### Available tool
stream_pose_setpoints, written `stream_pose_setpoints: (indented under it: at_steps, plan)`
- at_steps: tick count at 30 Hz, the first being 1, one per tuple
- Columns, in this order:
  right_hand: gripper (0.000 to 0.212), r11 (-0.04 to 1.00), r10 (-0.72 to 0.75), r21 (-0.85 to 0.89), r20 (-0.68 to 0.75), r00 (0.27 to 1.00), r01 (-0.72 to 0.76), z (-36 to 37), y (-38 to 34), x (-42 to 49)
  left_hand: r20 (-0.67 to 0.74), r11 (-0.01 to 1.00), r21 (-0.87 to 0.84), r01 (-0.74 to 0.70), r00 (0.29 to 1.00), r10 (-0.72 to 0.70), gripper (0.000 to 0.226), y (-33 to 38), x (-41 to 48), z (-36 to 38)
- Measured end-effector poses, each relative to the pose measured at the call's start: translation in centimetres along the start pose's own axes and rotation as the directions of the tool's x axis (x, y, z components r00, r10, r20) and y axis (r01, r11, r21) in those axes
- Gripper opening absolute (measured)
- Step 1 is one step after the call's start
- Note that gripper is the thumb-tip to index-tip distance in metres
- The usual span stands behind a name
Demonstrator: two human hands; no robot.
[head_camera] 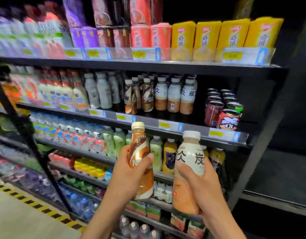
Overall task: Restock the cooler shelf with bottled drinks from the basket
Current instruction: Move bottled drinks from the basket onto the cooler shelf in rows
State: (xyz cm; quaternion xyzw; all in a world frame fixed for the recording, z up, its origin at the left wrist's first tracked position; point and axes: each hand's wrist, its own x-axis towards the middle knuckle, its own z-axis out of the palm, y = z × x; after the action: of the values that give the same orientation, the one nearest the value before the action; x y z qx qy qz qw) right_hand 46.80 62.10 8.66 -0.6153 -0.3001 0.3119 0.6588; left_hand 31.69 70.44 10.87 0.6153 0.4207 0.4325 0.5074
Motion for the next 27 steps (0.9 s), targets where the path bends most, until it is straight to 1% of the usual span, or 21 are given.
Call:
stream_pose_setpoints:
  at_steps: [3, 6, 11, 13, 17, 20, 22, 24, 27]
  plan:
    - [0.036, 0.999, -0.038, -0.001, 0.005, 0.999, 0.038, 2.3, -0.3, 1.6, 0.002, 1.000, -0.027, -0.010, 1.000, 0.010, 0.026, 0.0, 2.5, -1.2]
    - [0.043, 0.998, -0.068, -0.001, 0.022, 0.997, 0.068, 4.1, -0.7, 3.5, 0.004, 0.998, -0.057, -0.030, 1.000, 0.031, 0.028, 0.2, 5.7, -1.7]
    - [0.034, 0.993, -0.113, 0.024, -0.005, 0.994, 0.113, 6.4, -1.5, 7.7, 0.048, 0.992, -0.095, -0.081, 0.995, 0.085, 0.026, 0.8, 11.2, -2.0]
    - [0.035, 0.992, -0.119, 0.031, -0.021, 0.993, 0.120, 7.5, -2.1, 9.5, 0.068, 0.991, -0.090, -0.099, 0.992, 0.105, 0.027, 1.0, 13.3, -1.9]
    - [0.048, 0.987, -0.158, -0.009, -0.030, 0.987, 0.158, 9.4, -3.5, 12.7, 0.085, 0.984, -0.097, -0.147, 0.984, 0.156, 0.029, 1.5, 17.5, -1.8]
    - [0.040, 0.985, -0.172, -0.023, -0.047, 0.984, 0.171, 10.3, -4.8, 14.7, 0.095, 0.977, -0.113, -0.180, 0.977, 0.190, 0.031, 1.9, 19.9, -1.8]
    - [0.036, 0.983, -0.180, -0.057, -0.065, 0.981, 0.177, 10.8, -5.7, 16.0, 0.105, 0.975, -0.121, -0.186, 0.974, 0.199, 0.027, 2.2, 21.6, -1.6]
    - [0.036, 0.978, -0.188, -0.102, -0.074, 0.979, 0.180, 11.4, -6.4, 17.4, 0.113, 0.977, -0.133, -0.167, 0.977, 0.183, 0.023, 2.6, 23.3, -1.5]
    - [0.039, 0.980, -0.162, -0.139, -0.112, 0.980, 0.146, 11.9, -6.8, 19.2, 0.127, 0.981, -0.127, -0.143, 0.979, 0.160, 0.020, 2.9, 25.5, -1.2]
